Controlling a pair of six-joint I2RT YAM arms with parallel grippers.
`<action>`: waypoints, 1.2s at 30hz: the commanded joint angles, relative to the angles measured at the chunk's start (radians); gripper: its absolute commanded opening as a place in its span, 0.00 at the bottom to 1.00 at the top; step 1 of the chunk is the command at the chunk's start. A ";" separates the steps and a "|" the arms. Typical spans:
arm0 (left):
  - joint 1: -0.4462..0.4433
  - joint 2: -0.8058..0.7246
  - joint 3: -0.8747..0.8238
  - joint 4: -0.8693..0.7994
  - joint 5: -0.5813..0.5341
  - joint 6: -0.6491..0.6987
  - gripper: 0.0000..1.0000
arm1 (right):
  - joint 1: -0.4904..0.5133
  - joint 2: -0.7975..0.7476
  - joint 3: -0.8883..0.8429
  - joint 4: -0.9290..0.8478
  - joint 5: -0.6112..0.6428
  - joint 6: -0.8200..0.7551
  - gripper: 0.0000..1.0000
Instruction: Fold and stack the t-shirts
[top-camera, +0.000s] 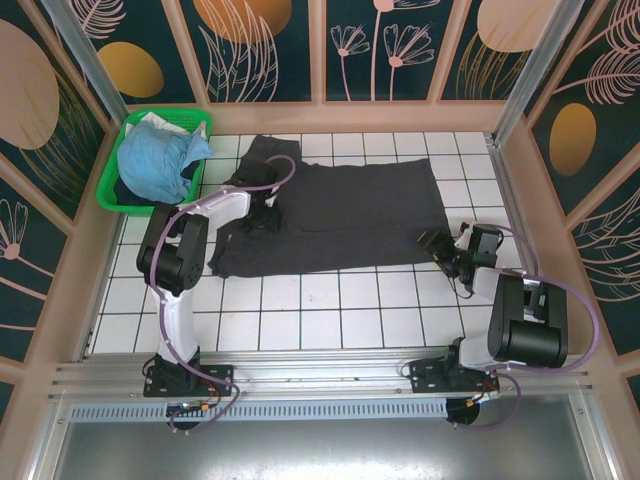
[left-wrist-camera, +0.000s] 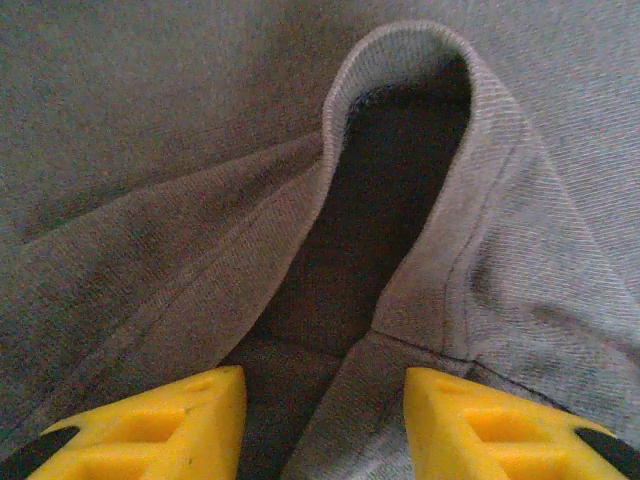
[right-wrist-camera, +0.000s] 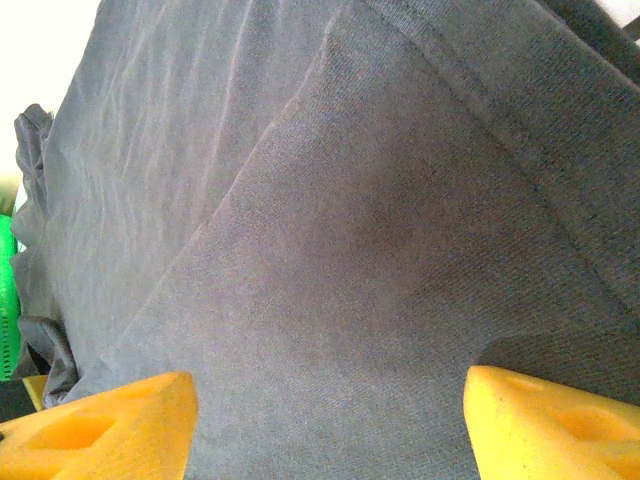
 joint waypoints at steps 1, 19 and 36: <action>0.001 0.043 0.050 -0.045 -0.013 0.027 0.44 | 0.008 -0.008 -0.016 -0.003 -0.007 0.003 0.71; 0.000 -0.025 0.159 -0.026 0.074 -0.021 0.00 | 0.011 0.005 -0.017 0.016 -0.018 0.007 0.72; -0.001 0.198 0.456 -0.086 0.157 0.065 0.17 | 0.017 0.004 -0.015 0.016 -0.022 0.004 0.72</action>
